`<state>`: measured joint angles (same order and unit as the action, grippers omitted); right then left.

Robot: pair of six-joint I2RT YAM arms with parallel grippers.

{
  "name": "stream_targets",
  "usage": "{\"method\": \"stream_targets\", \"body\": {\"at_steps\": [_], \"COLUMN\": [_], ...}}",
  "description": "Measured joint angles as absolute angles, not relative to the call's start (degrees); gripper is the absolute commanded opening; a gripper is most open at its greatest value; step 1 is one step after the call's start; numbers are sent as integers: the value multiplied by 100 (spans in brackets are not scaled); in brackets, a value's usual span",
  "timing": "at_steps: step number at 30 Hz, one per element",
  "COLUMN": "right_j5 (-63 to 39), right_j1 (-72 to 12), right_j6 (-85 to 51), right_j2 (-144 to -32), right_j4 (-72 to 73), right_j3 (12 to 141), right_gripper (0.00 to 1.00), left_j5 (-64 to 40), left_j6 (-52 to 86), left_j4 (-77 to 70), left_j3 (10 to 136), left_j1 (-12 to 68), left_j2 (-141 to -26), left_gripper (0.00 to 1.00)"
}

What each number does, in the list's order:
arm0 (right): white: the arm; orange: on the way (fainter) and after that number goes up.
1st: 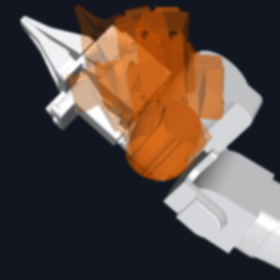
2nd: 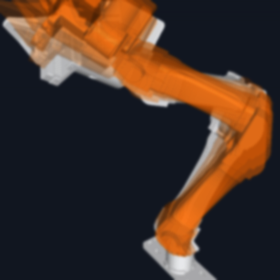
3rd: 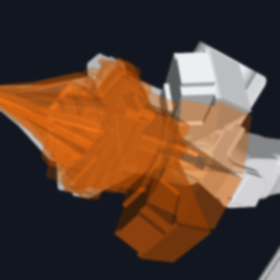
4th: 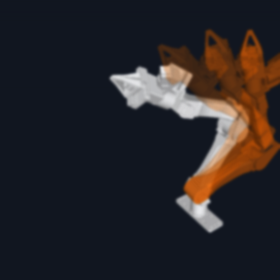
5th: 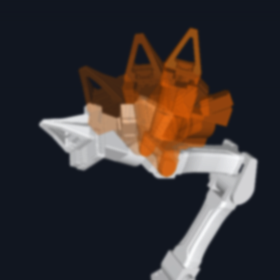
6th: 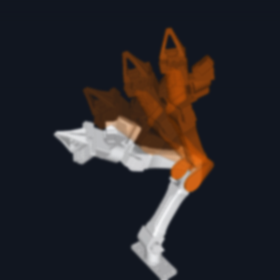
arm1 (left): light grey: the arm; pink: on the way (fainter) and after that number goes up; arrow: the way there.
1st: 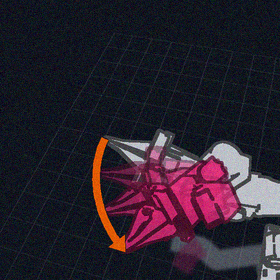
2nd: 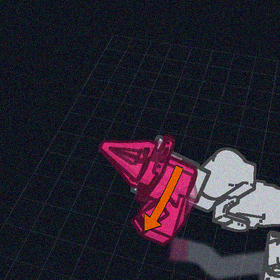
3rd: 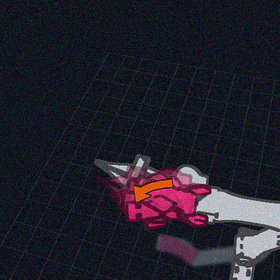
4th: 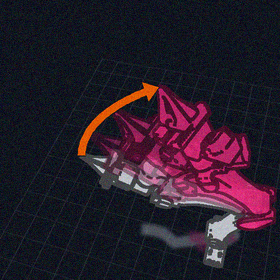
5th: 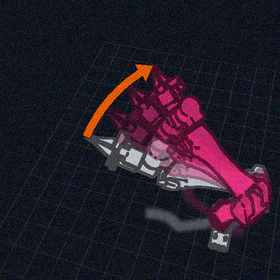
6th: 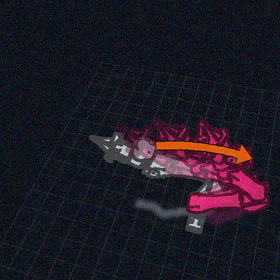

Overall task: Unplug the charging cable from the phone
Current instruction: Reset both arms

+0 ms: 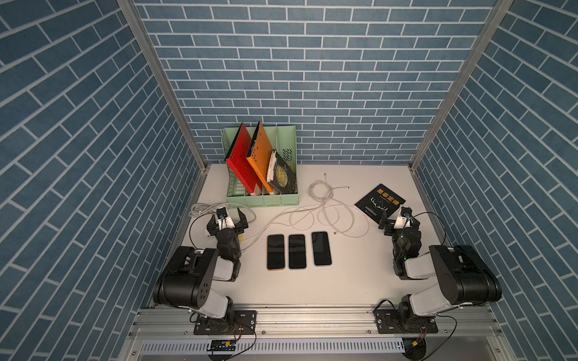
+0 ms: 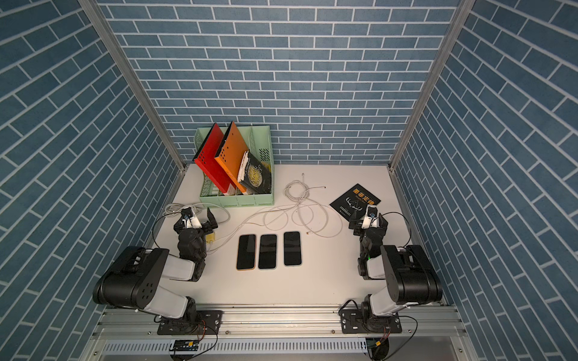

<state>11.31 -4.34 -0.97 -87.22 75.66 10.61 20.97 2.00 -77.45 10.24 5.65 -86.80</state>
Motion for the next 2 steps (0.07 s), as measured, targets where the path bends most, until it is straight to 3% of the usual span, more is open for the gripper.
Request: {"method": "stream_targets", "body": {"at_steps": [2], "right_j5": [1116], "right_j1": [-434], "right_j6": [-95], "right_j2": [-8722], "right_j4": [7566], "right_j3": [1068], "right_gripper": [99], "left_j5": [2097], "left_j6": [198], "left_j4": [-7747], "left_j3": [1024], "left_j1": [565], "left_j2": [-8680], "left_gripper": [100]}}
